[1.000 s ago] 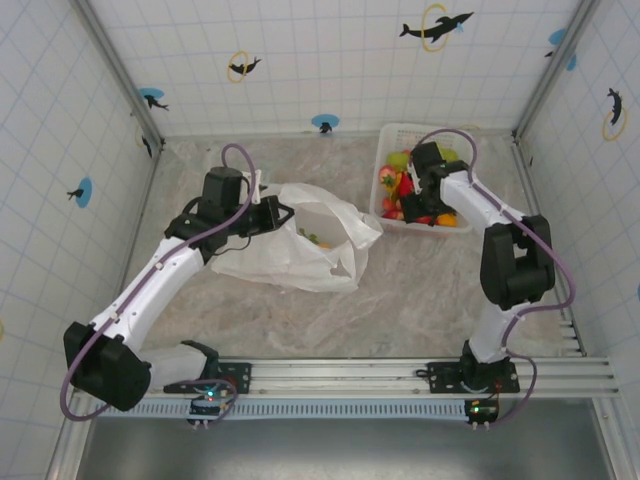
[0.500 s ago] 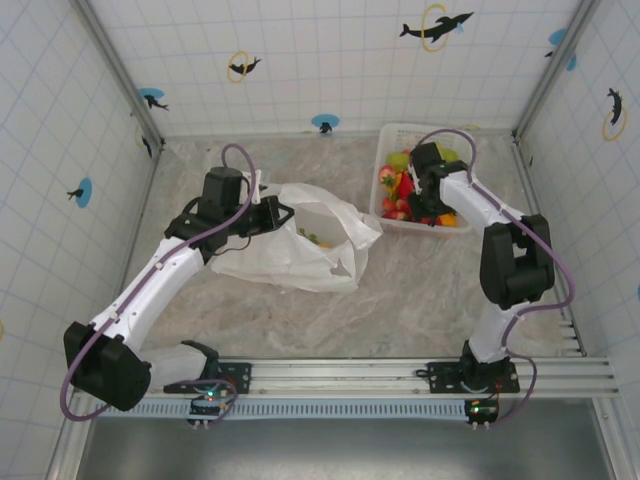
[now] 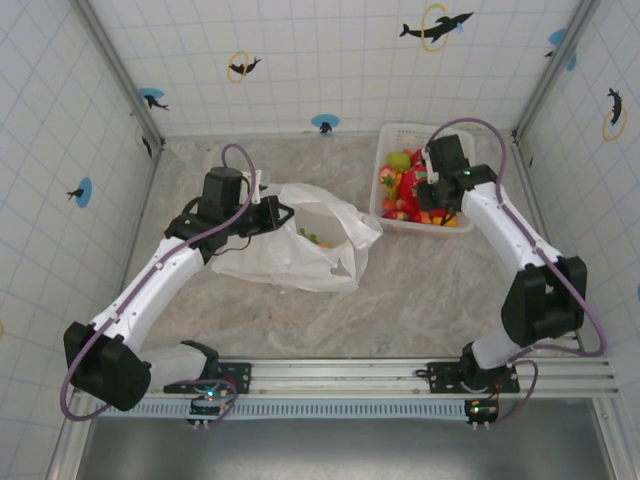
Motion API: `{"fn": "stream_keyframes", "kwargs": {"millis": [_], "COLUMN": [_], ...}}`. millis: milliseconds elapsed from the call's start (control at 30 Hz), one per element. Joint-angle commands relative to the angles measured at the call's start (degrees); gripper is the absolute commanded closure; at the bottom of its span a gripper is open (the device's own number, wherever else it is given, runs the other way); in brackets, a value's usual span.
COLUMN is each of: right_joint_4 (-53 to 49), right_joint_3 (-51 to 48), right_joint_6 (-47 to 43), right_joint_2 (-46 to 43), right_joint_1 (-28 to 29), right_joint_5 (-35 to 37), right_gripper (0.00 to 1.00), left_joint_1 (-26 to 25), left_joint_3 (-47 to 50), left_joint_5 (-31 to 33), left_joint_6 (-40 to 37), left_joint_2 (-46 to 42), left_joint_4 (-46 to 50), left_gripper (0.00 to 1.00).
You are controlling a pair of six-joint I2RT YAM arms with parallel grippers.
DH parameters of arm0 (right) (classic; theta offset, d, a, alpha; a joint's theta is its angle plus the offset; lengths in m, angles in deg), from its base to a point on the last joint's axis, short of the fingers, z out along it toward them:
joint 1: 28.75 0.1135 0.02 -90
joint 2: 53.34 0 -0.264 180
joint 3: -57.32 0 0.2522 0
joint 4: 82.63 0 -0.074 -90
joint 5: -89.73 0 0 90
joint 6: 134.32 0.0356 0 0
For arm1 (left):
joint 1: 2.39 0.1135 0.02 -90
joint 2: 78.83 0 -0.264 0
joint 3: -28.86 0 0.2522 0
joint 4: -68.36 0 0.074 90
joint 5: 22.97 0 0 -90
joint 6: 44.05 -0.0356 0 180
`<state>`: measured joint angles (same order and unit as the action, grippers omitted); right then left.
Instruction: Place the fake fruits into the plastic bag and tie a complex knot
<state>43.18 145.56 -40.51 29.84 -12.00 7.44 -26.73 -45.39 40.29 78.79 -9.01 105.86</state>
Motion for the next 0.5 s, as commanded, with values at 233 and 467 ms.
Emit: {"fn": "stream_keyframes", "kwargs": {"millis": [233,467], "right_joint_4": [11.9,27.1], "right_joint_3": [-7.9,-12.3], "right_joint_6": [11.6,22.4], "right_joint_2": [-20.2,-28.0], "right_joint_1": [0.4,6.6], "right_joint_5": [-16.5,-26.1], "right_gripper": [0.55,0.55], "left_joint_1": [-0.1,-0.1], "left_joint_3": [-0.6,-1.4], "left_joint_5": [-1.0,-1.6], "left_joint_6": [-1.5,-1.8], "left_joint_2": [0.4,1.6], "left_joint_4": [-0.9,-0.8], "left_gripper": [1.0,1.0]}}
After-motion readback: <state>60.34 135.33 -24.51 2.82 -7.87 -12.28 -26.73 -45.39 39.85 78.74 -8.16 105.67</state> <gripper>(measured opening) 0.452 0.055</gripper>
